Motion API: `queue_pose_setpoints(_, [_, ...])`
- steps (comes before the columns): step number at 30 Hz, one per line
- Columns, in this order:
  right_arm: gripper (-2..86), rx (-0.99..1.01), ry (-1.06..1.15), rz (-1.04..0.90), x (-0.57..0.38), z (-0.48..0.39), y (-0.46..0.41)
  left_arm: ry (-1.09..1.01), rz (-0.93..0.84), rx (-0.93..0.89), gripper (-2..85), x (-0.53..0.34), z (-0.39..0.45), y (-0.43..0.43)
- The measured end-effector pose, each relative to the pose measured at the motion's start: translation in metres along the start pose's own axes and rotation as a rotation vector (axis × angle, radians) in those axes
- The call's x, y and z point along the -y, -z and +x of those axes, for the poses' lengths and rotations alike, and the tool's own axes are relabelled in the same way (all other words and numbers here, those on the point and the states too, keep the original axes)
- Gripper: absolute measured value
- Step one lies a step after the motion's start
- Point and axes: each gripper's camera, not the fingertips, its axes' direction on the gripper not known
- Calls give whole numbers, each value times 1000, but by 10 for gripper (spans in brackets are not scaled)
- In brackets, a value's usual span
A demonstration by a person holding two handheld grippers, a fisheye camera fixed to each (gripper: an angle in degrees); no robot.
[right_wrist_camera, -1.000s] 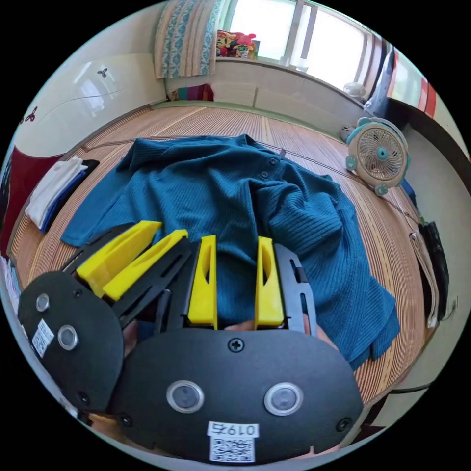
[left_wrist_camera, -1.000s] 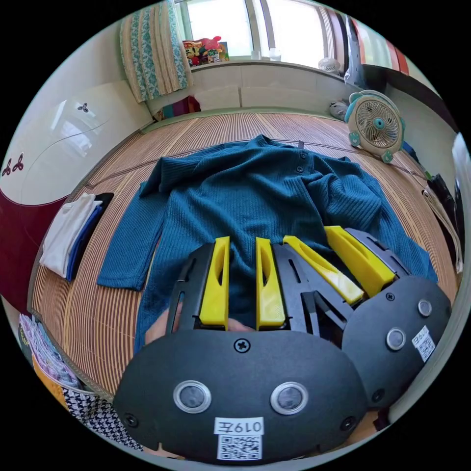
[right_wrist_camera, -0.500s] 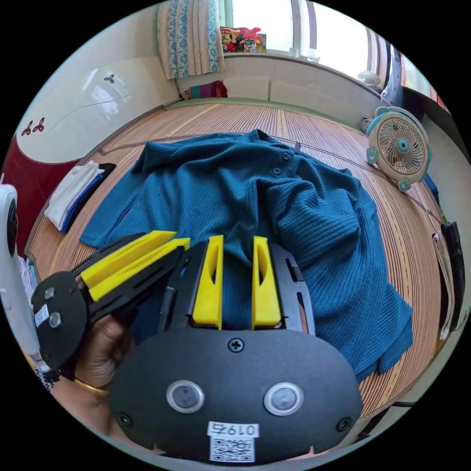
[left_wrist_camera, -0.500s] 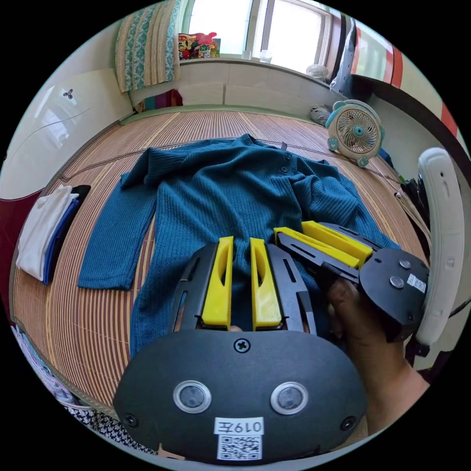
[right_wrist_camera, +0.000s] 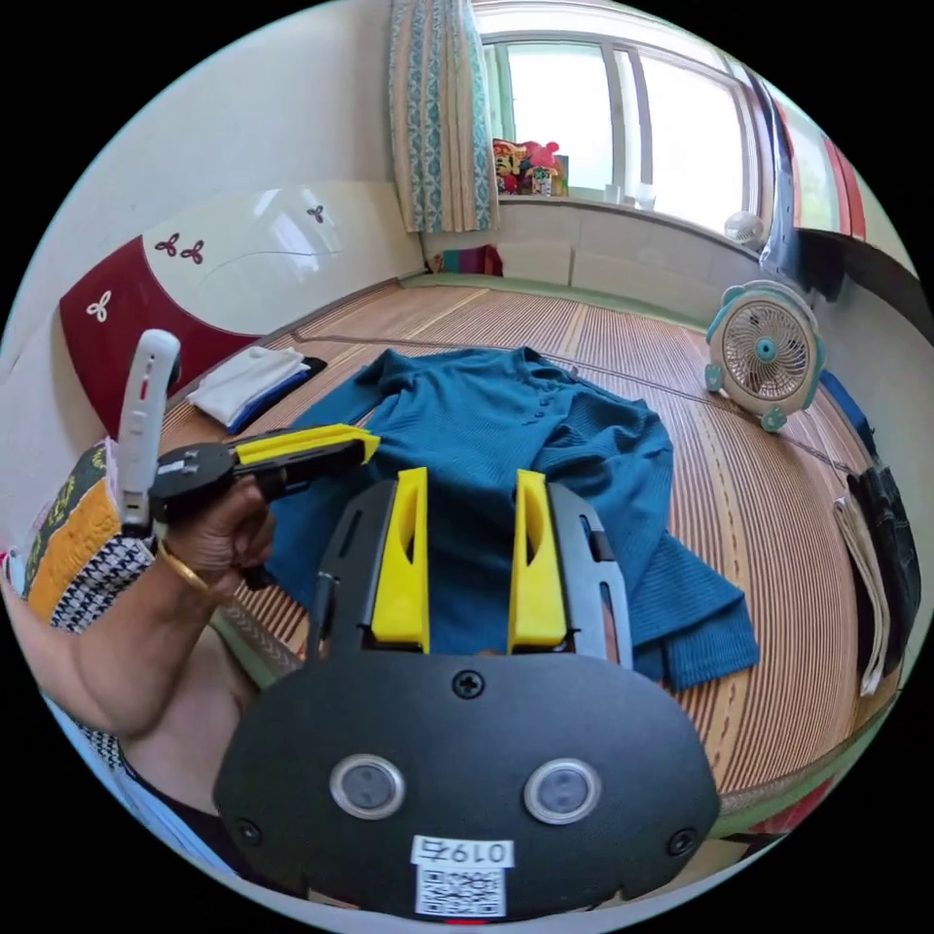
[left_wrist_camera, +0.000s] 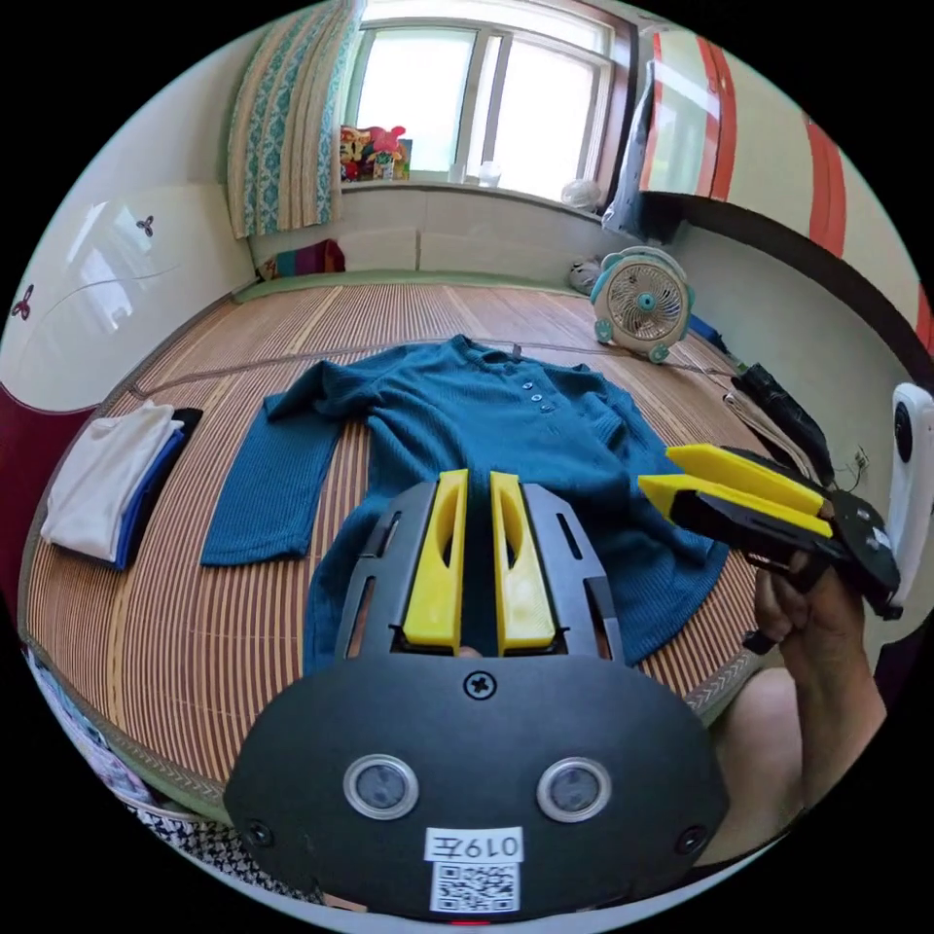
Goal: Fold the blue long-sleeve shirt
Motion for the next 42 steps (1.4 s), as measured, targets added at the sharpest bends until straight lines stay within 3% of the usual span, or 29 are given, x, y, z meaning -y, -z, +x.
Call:
queue_pose_setpoints(6, [94,46,-49,62,4,53,61,-30,151,31,10,-9,-9,33])
queue_pose_setpoints(9, [85,-37,-75,126,21,77,69,-12,229,70,11,-13,-21,48])
queue_pose_setpoints(12, [109,-52,-134,-11,53,121,26,-15,255,11,12,-14,-30,55])
queue_pose_setpoints(15, [106,-109,-173,-100,80,152,-16,32,323,71,12,-16,-42,62])
queue_pose_setpoints(16, [104,-129,-181,-130,91,159,-33,-11,325,-28,11,-12,-43,61])
queue_pose_setpoints(17, [104,-134,-187,-149,97,163,-41,-48,307,-110,11,-8,-42,57])
queue_pose_setpoints(19, [104,-143,-237,-196,116,179,-74,-222,156,-490,9,3,-20,27])
queue_pose_setpoints(20, [105,-146,-250,-210,120,182,-83,-253,121,-537,9,4,-11,19])
queue_pose_setpoints(25, [106,-270,-186,-332,160,174,-140,-520,-69,-345,7,1,69,-11])
queue_pose_setpoints(28, [86,-390,-87,-267,173,145,-140,-489,-122,-233,7,7,73,-21])
queue_pose_setpoints(32, [82,-314,-129,-248,182,132,-142,-417,-193,-334,8,24,52,-33])
queue_pose_setpoints(34, [88,-190,-271,-258,185,149,-147,-479,-233,-410,8,26,57,-41])
queue_pose_setpoints(39, [96,-220,-292,-424,191,143,-182,-573,-331,-427,7,24,88,-64])
queue_pose_setpoints(42, [26,-202,-197,-430,196,117,-188,-590,-412,-359,6,23,100,-83])
